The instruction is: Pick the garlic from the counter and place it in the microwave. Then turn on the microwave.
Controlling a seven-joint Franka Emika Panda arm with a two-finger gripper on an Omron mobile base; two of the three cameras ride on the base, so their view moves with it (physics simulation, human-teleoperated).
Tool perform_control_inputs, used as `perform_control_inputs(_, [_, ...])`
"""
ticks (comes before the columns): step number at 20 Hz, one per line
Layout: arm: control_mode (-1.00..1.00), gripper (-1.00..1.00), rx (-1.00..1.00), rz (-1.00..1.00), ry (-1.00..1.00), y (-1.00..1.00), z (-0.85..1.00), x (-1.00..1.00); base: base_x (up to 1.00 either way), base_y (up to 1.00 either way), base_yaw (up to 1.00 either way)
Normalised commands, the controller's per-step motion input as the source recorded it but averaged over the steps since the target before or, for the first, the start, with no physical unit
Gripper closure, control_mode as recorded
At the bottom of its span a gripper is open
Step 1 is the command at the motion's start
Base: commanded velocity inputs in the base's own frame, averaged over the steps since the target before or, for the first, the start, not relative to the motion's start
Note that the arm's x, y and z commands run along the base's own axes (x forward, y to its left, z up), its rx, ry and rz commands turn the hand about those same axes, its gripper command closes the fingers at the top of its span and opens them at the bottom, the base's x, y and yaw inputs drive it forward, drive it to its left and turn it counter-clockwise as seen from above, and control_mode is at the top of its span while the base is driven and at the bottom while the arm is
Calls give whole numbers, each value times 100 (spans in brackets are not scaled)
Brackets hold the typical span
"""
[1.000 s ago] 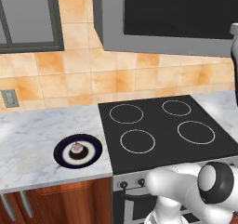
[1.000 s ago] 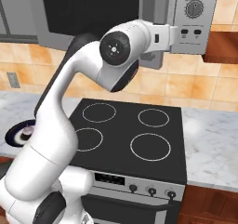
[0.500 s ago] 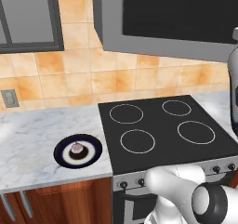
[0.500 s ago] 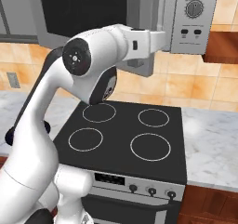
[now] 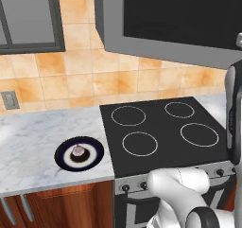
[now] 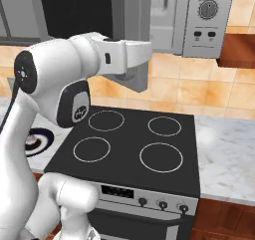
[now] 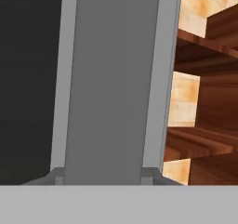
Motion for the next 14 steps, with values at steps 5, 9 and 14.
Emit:
perform_control_inputs(5, [-100,100,-3,-12,0,15,0,-66,0,0,0])
perform_control_inputs(9, [-100,100,-3,-11,0,13,0,-68,0,0,0])
perform_control_inputs(14, [-100,100,-2,-10,-3,12,0,-71,0,0,0])
